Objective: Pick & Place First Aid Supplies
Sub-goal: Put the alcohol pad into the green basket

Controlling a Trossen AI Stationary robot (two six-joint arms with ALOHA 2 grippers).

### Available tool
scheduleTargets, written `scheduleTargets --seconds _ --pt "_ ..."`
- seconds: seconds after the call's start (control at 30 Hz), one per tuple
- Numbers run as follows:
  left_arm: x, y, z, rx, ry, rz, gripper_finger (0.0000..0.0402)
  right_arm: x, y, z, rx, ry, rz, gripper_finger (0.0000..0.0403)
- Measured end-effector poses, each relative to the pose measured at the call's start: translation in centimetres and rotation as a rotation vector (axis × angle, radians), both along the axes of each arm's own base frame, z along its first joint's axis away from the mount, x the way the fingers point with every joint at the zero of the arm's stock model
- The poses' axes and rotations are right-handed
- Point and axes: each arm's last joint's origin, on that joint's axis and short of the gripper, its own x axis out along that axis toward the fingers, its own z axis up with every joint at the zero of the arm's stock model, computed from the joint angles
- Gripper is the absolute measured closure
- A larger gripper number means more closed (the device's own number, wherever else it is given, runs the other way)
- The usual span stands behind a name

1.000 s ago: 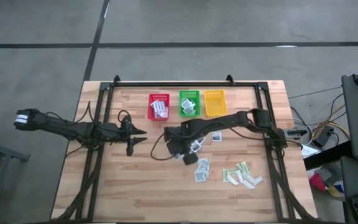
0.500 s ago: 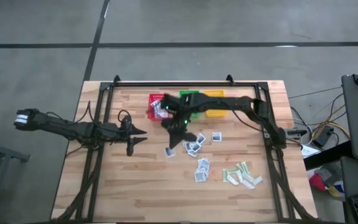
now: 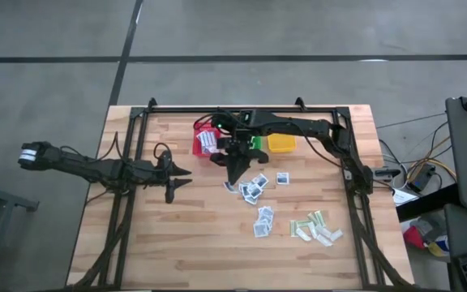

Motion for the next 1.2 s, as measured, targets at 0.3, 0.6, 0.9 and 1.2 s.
scheduleTargets --seconds 0.3,0.6,0.9,1.2 --pt "0.0 0.0 0.0 -0.002 0.0 0.001 0.0268 0.5 -0.2 -1.0 -0.302 0.211 -0.242 0.0394" --pt "0.0 0.0 0.0 -0.002 0.0 0.002 0.0268 -1.5 0.0 -1.8 -0.84 0.673 -0.566 0.0394" --pt "0.0 0.1 0.0 0.009 -0.001 0.029 0.0268 -4.5 1.1 -2.5 -1.082 1.164 -0.677 0.0394" --pt "0.0 0.1 0.0 -0.003 -0.006 0.047 0.0268 -5.0 1.4 -2.6 -1.176 1.236 -0.769 0.0394"
